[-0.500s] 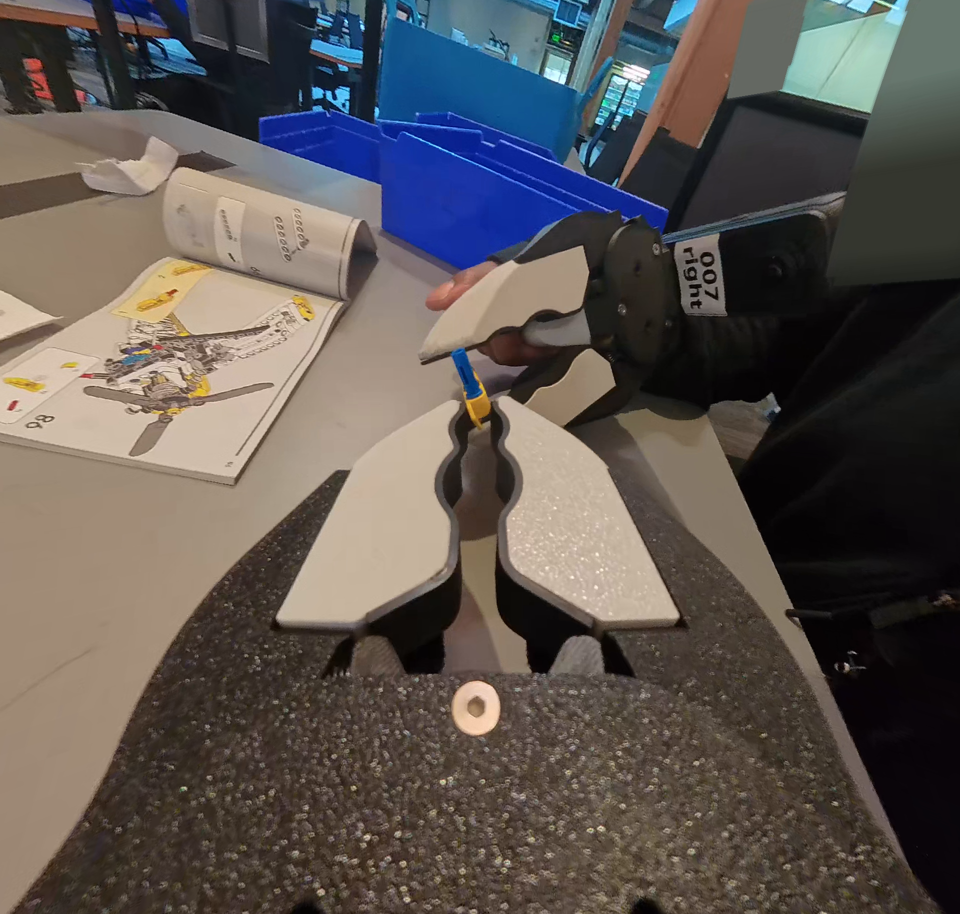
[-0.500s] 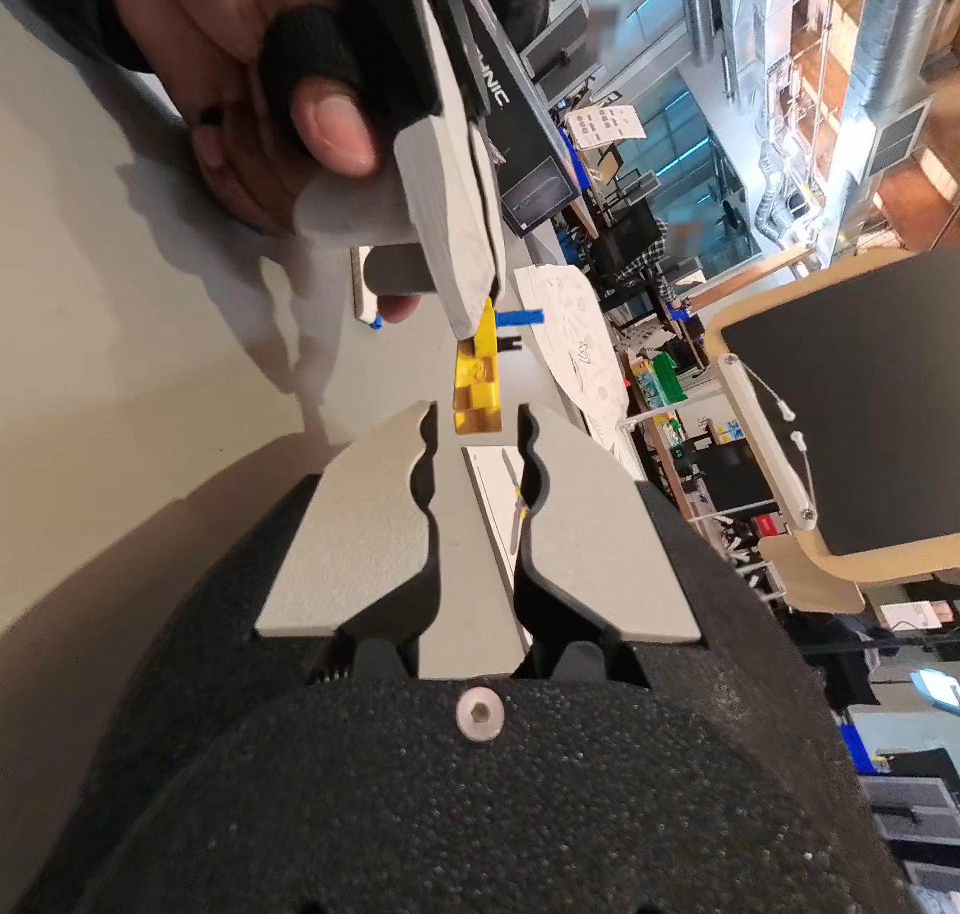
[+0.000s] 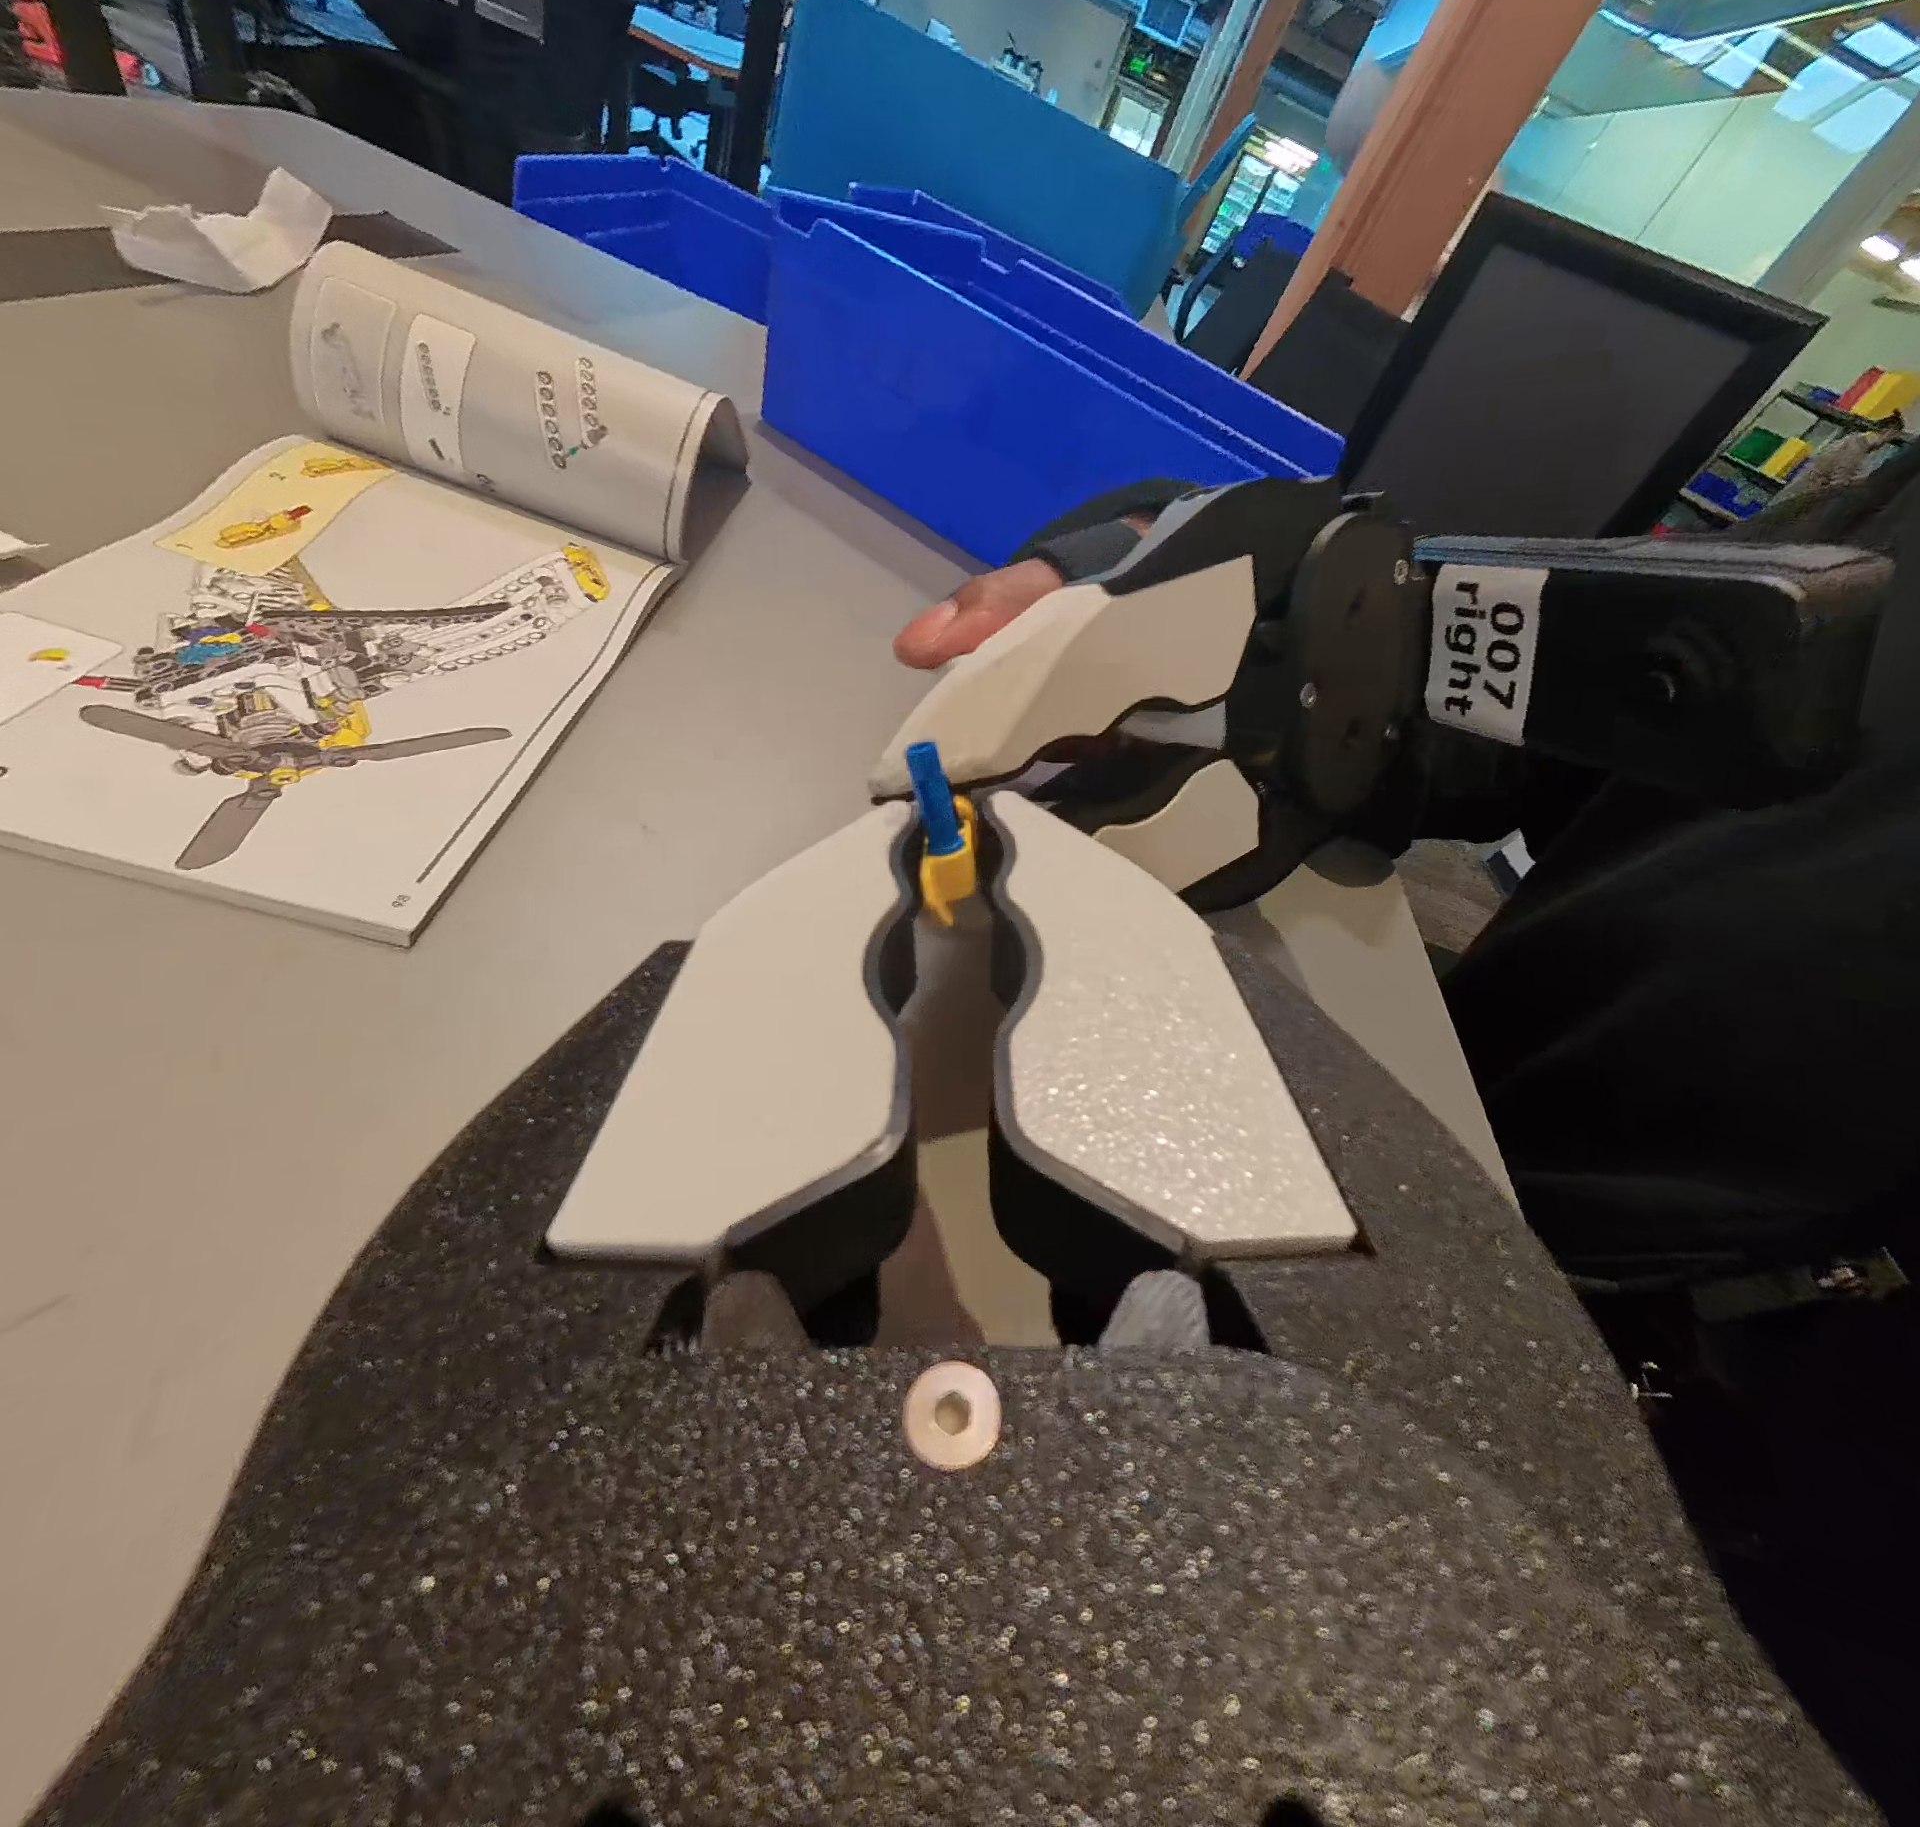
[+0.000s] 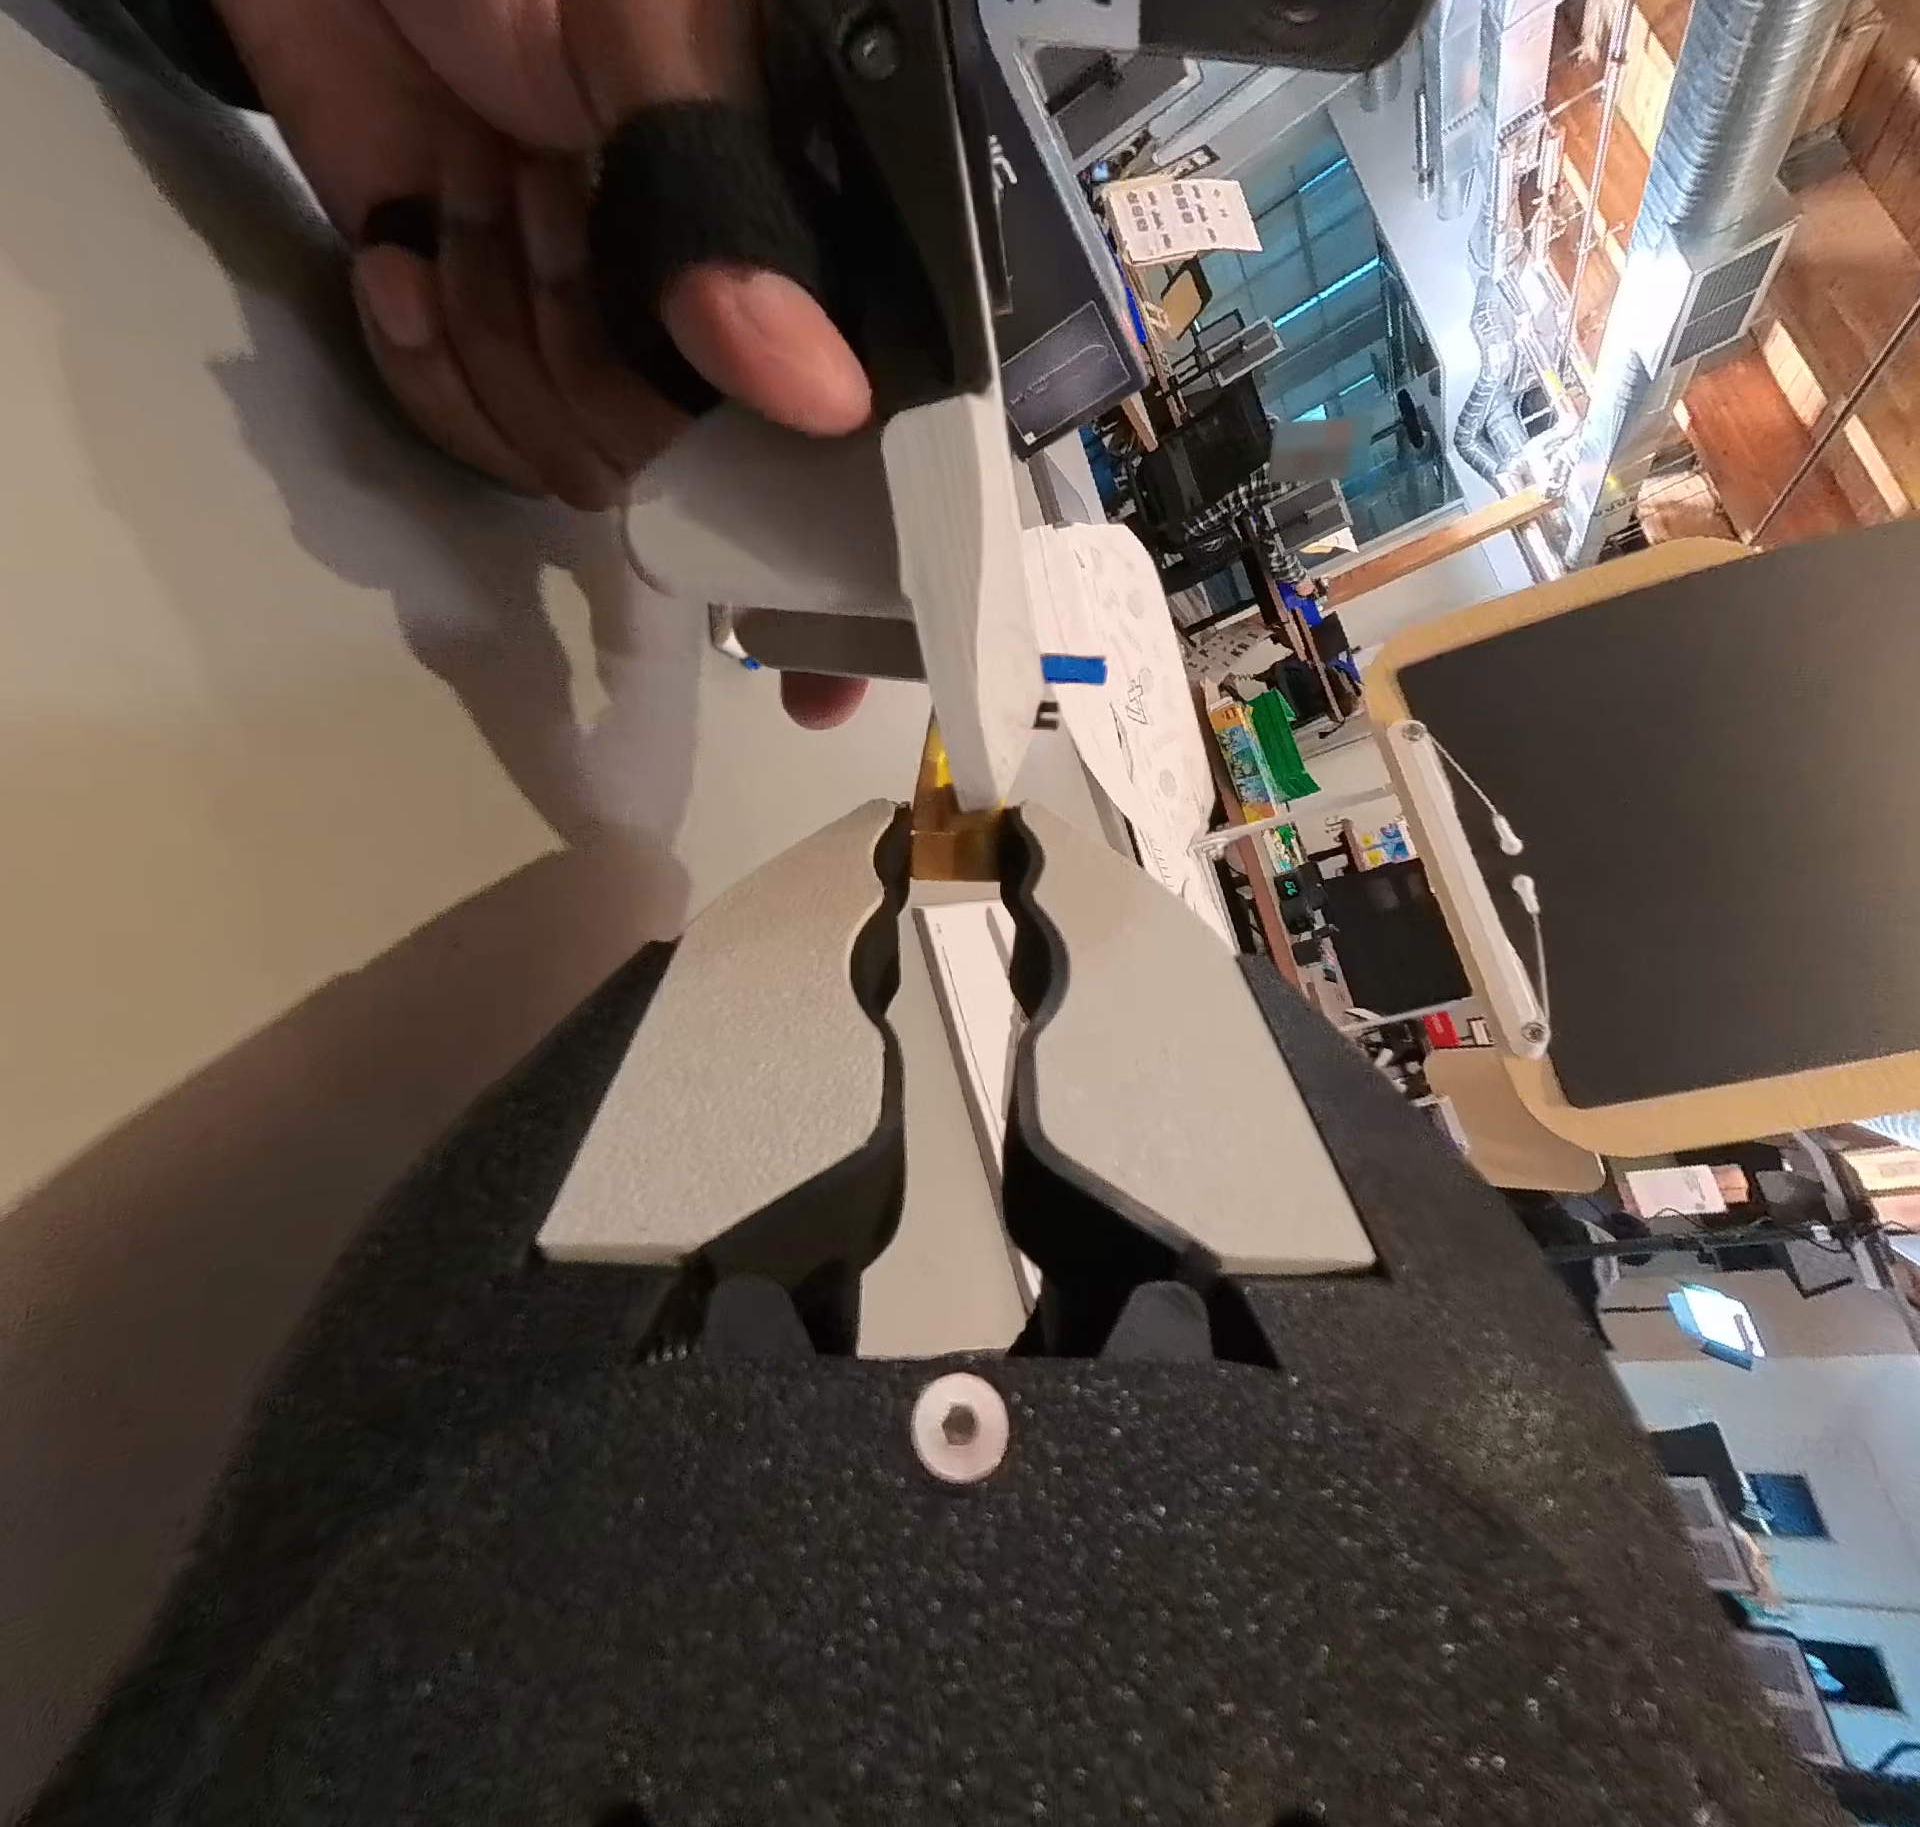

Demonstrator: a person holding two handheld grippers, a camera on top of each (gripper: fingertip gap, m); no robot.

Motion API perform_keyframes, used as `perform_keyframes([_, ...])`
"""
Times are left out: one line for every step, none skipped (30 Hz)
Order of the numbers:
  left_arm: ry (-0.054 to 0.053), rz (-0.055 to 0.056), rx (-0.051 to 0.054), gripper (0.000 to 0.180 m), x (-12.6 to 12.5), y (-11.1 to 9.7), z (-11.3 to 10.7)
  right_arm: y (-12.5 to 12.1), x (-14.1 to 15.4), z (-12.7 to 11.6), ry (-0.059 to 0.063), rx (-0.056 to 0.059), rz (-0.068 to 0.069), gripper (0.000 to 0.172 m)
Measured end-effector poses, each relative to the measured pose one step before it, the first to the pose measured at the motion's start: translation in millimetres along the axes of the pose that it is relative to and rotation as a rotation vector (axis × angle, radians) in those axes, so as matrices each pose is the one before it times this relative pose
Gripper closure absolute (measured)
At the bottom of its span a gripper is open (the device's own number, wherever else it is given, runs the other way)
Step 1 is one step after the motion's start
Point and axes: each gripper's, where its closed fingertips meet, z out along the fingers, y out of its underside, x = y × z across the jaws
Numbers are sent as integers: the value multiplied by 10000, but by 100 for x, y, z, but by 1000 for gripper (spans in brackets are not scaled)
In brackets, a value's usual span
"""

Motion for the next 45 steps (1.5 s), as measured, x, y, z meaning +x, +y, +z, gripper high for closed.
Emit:
perform_keyframes([-40,20,19,170,-10,0,-6,6,-3,-15,32,-7,-46,156])
perform_keyframes([1,-11,-5,170,5,8,-17,-39,1,-57,-7,61,19,156])
perform_keyframes([21,-25,3,170,0,-5,-23,-59,17,-71,-27,83,60,155])
perform_keyframes([80,-17,20,170,89,-19,-22,-60,4,-83,-38,66,57,155])
perform_keyframes([84,-16,-8,170,96,4,-23,-77,-23,-70,-35,45,18,155])
perform_keyframes([120,-30,-27,171,121,28,-43,-93,-64,-95,-17,56,-43,155])
perform_keyframes([124,-37,-24,171,131,24,-42,-48,-43,-119,1,45,-67,156])
perform_keyframes([54,-17,-24,171,76,34,-45,29,-48,-120,-18,22,-31,156])
perform_keyframes([16,-7,-13,171,30,26,-53,134,3,-163,-3,0,37,156])
perform_keyframes([-177,-98,238,171,-330,-309,-351,510,218,-259,59,-126,122,156])
perform_keyframes([-377,-255,660,171,-956,-901,-963,850,426,-361,74,-159,231,156])
perform_keyframes([-218,-491,479,171,-997,-743,-1045,963,514,-343,88,-143,291,156])
perform_keyframes([-28,-186,206,171,-393,-339,-617,838,438,-183,59,-138,238,156])
perform_keyframes([-53,126,-80,171,-8,100,-58,489,232,-4,-19,-66,194,156])
perform_keyframes([-65,210,-275,171,147,370,363,167,62,138,-96,-6,230,156])
perform_keyframes([-85,182,-432,171,133,593,524,-31,-39,149,-133,3,223,156])
perform_keyframes([16,80,-376,171,236,513,526,-98,-99,90,-116,12,114,156])
perform_keyframes([107,-47,-127,171,277,170,379,-31,-208,45,-123,-3,28,156])
perform_keyframes([151,-134,78,171,246,-107,207,110,-307,48,-175,-54,52,156])
perform_keyframes([155,-165,98,171,179,-124,107,211,-352,65,-225,-78,116,156])
perform_keyframes([38,-109,17,171,-25,-12,46,205,-415,86,-309,-80,166,156])
perform_keyframes([-27,-51,2,171,-96,-18,5,173,-511,103,-400,-78,211,156])
perform_keyframes([16,-43,1,171,-22,-4,-1,156,-532,120,-423,-77,236,156])
perform_keyframes([22,-64,-30,171,15,44,46,159,-540,123,-411,-101,224,156])
perform_keyframes([36,-89,-53,171,52,89,73,56,-405,68,-299,-56,163,156])
perform_keyframes([23,-46,-75,171,56,128,88,-98,-236,-16,-151,33,71,156])
perform_keyframes([-16,39,-87,171,34,142,99,-132,-105,-62,-69,32,19,156])
perform_keyframes([-45,94,-79,171,28,125,79,-120,19,-92,-1,5,15,156])
perform_keyframes([-27,108,-65,171,70,130,90,-173,112,-144,63,17,18,156])
perform_keyframes([-24,106,-67,172,80,121,87,-262,218,-219,138,32,16,156])
perform_keyframes([-6,108,-75,172,105,140,88,-382,337,-337,241,49,3,156])
perform_keyframes([-22,125,-76,172,94,139,74,-451,462,-447,359,23,6,156])
perform_keyframes([-28,132,-64,171,94,127,80,-403,644,-630,494,-83,12,156])
perform_keyframes([-7,122,-69,171,125,131,63,-325,876,-894,661,-184,-9,156])
perform_keyframes([19,94,-51,171,156,110,54,-194,1110,-1216,767,-206,23,156])
perform_keyframes([18,85,-29,171,143,77,46,4,1292,-1479,777,-212,186,155])
perform_keyframes([5,82,-24,171,127,56,56,281,1471,-1644,718,-259,392,156])
perform_keyframes([30,40,-30,171,144,63,64,447,1613,-1769,658,-277,481,156])
perform_keyframes([66,-6,-10,171,203,36,91,510,1851,-1848,694,-247,426,156])
perform_keyframes([82,-6,16,171,227,6,102,575,2070,-1804,753,-241,324,156])
perform_keyframes([73,13,9,171,221,17,123,581,2066,-1667,685,-250,239,155])
perform_keyframes([46,28,-3,171,202,22,115,522,1898,-1438,549,-215,167,156])
perform_keyframes([44,28,-9,171,191,35,121,505,1665,-1182,430,-160,113,156])
perform_keyframes([38,29,-13,171,187,43,111,618,1423,-884,336,-195,72,156])
perform_keyframes([10,40,-9,171,131,37,95,862,1164,-575,250,-318,19,156])
